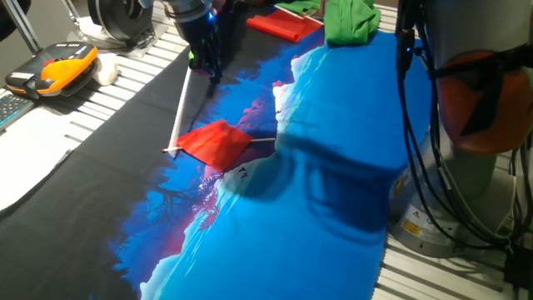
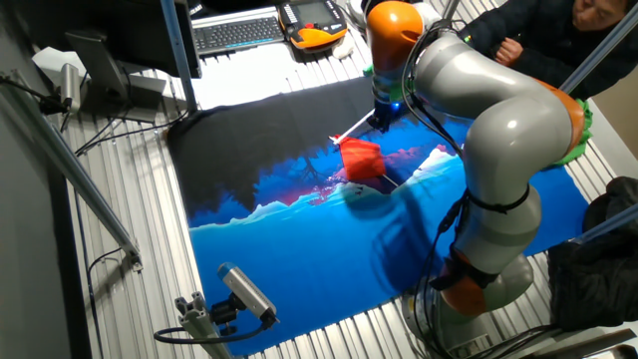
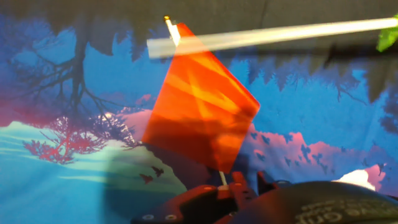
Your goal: Wave the flag
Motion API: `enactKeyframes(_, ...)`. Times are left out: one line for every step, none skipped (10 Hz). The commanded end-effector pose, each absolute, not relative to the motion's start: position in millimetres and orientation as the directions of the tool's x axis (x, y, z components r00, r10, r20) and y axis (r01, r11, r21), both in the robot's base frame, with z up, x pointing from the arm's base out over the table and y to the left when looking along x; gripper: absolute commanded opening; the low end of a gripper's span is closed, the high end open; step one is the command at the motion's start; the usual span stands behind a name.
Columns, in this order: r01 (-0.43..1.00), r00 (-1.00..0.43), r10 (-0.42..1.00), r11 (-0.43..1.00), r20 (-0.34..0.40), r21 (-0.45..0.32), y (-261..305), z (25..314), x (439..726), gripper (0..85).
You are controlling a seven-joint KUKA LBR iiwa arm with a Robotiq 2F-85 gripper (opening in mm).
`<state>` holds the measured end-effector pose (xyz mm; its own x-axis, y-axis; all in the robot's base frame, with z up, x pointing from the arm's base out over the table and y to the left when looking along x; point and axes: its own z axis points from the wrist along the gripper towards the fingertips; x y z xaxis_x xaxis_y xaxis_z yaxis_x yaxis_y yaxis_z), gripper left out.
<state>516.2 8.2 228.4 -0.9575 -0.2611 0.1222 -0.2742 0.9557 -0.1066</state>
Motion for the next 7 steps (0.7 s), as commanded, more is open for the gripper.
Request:
enactKeyframes(-0.282,-0.955,-0.268,0.953,0.126,-0.111,10,226,517,34.0)
enactKeyframes(-0.287,-0.954,-0.272,0.951,0.125,-0.119,11,221,518,17.0)
enactKeyframes(-0.29,-0.953,-0.275,0.95,0.125,-0.116,10,216,519,17.0)
enactKeyframes(-0.299,-0.95,-0.284,0.948,0.128,-0.114,9,211,523,17.0)
enactKeyframes(-0.304,-0.948,-0.29,0.946,0.132,-0.11,9,208,526,17.0)
enactKeyframes(-0.307,-0.947,-0.293,0.946,0.133,-0.104,9,204,528,17.0)
enactKeyframes(-0.304,-0.948,-0.291,0.948,0.131,-0.096,9,198,528,17.0)
